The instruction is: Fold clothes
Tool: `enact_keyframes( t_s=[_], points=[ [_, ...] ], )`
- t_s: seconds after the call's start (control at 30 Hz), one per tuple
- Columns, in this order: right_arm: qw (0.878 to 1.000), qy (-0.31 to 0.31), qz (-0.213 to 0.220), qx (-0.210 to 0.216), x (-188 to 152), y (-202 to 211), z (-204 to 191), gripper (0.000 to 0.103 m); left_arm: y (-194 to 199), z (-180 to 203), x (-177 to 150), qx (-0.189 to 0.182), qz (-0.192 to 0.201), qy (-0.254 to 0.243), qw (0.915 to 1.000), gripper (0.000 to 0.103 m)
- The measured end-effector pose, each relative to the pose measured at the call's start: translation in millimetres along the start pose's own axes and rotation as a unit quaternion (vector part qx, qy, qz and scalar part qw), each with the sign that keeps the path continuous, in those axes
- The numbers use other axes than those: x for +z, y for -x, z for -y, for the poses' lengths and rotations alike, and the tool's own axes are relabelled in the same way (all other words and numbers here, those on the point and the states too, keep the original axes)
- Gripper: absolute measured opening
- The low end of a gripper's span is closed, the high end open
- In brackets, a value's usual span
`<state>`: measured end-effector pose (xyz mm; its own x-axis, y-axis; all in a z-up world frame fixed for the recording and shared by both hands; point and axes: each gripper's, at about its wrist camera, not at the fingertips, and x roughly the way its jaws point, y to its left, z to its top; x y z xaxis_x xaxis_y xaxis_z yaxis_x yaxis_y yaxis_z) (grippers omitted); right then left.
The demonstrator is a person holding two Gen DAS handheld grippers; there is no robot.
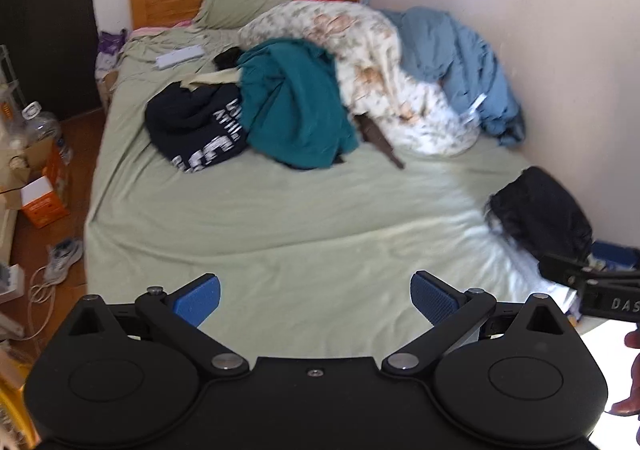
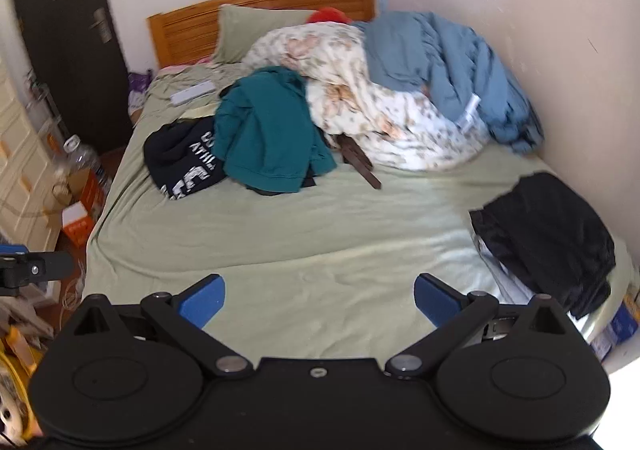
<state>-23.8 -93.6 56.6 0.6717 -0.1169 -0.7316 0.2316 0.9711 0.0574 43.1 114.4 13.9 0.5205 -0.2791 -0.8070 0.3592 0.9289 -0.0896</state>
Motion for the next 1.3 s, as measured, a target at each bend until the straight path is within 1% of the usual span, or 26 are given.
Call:
enact_keyframes(
  t_s=[0.13, 0.2, 0.3, 0.33, 0.4, 0.53, 0.63, 0.7, 0.8, 0.87, 1.0, 1.13, 1.2, 1.23, 1.3],
  points=[
    [1.000, 0.002, 0.008, -0.002, 3, 14, -8, 0.102, 1, -7, -3, 0.007, -0.013, 0.002, 0.9999, 0.103],
    [1.000, 0.001, 0.006, -0.002, 4, 18, -5, 0.102, 4, -9, -2, 0.000, -0.019, 0.006, 0.9998, 0.103],
    [1.000, -0.002, 0.003, 0.003, 4, 26, -3, 0.102, 10, -8, 0, -0.001, -0.018, 0.006, 0.9998, 0.103],
    [1.000, 0.002, 0.005, 0.001, 6, 32, -4, 0.102, 14, -7, 2, 0.005, -0.013, 0.004, 0.9999, 0.103],
    [1.000, 0.005, 0.012, -0.006, 7, 36, -4, 0.102, 21, -9, 5, 0.006, -0.003, 0.009, 0.9999, 0.103],
    [1.000, -0.003, 0.008, 0.001, 11, 45, -1, 0.102, 34, -8, 9, 0.008, 0.008, 0.004, 0.9999, 0.103],
    [1.000, -0.009, 0.008, 0.004, 14, 51, 1, 0.102, 39, -8, 10, 0.008, -0.009, 0.019, 0.9998, 0.103],
    [1.000, -0.007, 0.008, 0.005, 18, 56, 1, 0.102, 45, -9, 11, 0.018, -0.007, 0.021, 0.9996, 0.103],
    [1.000, -0.003, 0.012, 0.002, 23, 62, 1, 0.102, 50, -13, 12, 0.011, -0.005, 0.030, 0.9995, 0.103],
    [1.000, 0.000, 0.021, 0.003, 29, 71, 0, 0.102, 55, -16, 15, 0.017, 0.000, 0.043, 0.9989, 0.103],
    [0.999, 0.018, 0.032, 0.012, 35, 81, -6, 0.102, 70, -14, 18, 0.043, 0.042, 0.026, 0.9979, 0.103],
    [0.998, 0.038, 0.039, 0.015, 39, 86, -11, 0.102, 84, -20, 21, 0.034, 0.072, 0.043, 0.9959, 0.103],
    [0.998, 0.040, 0.042, 0.014, 42, 86, -11, 0.102, 85, -19, 23, 0.038, 0.075, 0.037, 0.9958, 0.103],
    [0.998, 0.036, 0.043, 0.015, 45, 86, -9, 0.102, 84, -14, 24, 0.052, 0.076, 0.022, 0.9956, 0.103],
    [0.998, 0.032, 0.042, 0.015, 46, 84, -7, 0.102, 81, -10, 25, 0.066, 0.067, 0.009, 0.9955, 0.103]
  ],
)
